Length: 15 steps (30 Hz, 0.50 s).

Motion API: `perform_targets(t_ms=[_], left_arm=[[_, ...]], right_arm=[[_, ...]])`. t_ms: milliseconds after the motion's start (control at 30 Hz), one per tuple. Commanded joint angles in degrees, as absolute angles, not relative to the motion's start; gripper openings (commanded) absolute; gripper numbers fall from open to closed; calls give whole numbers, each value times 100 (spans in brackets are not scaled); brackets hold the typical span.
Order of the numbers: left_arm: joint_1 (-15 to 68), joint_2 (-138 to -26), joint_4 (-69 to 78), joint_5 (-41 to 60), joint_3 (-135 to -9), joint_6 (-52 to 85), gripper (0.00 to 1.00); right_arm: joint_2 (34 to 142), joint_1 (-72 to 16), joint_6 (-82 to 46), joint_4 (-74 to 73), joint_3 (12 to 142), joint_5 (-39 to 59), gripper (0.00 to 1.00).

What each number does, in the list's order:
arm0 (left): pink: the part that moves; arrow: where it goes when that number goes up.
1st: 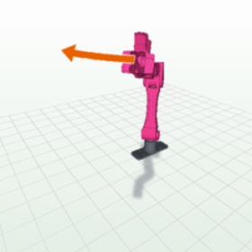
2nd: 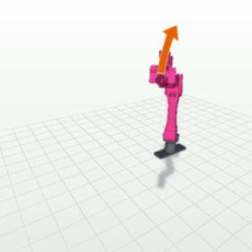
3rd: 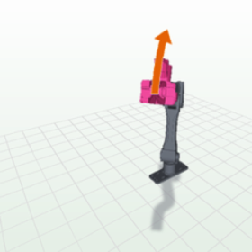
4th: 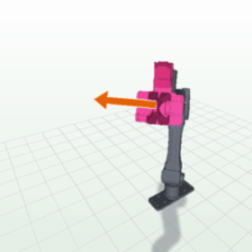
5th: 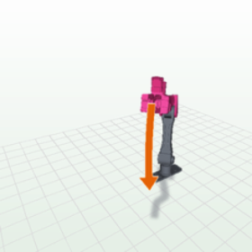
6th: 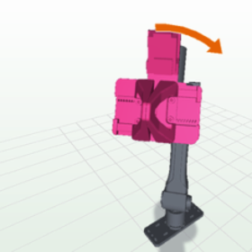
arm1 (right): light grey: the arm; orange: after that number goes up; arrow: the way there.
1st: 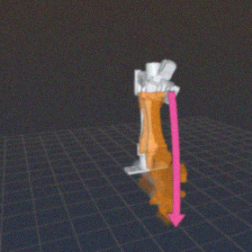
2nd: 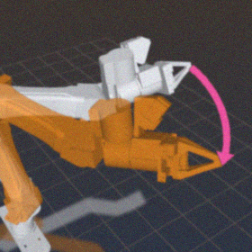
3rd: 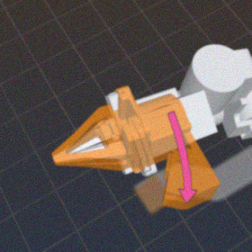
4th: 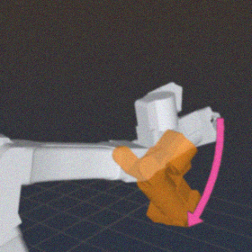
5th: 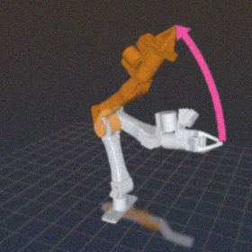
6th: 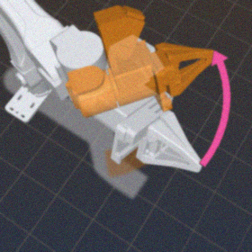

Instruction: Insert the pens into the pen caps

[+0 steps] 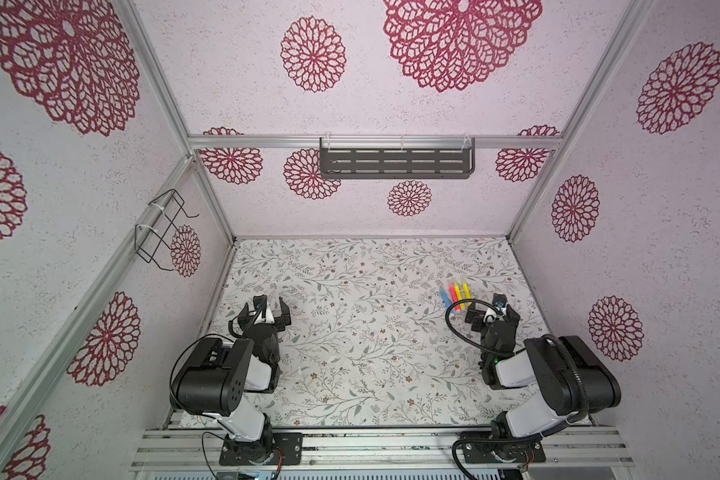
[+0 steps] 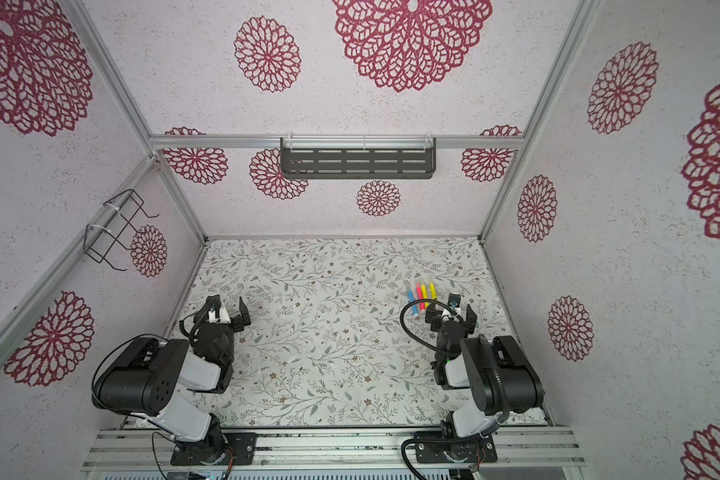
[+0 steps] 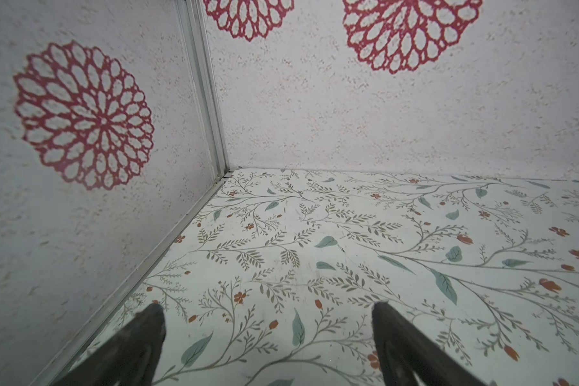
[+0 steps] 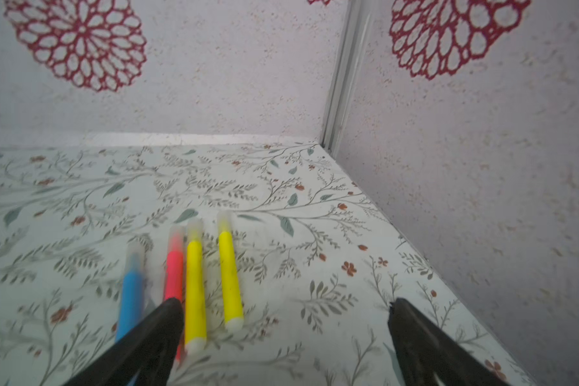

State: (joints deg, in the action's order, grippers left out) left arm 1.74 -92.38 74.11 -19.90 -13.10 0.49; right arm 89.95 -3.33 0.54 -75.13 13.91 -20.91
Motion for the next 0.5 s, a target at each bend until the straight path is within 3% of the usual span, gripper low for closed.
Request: perform_targets(t_ms=[0, 67, 467], left_arm=[[-324, -8905, 5363, -1574, -2181, 480, 99], [-943, -8856, 4554, -518, -2601, 997, 99], [-842, -8881, 4921, -676, -2444, 888, 99]], right_arm=[[8829, -192, -345, -6956, 1432, -1867, 99], [8831, -192, -341, -6958, 1432, -1869, 99], [8798, -216, -292, -7039, 1380, -1902, 99]])
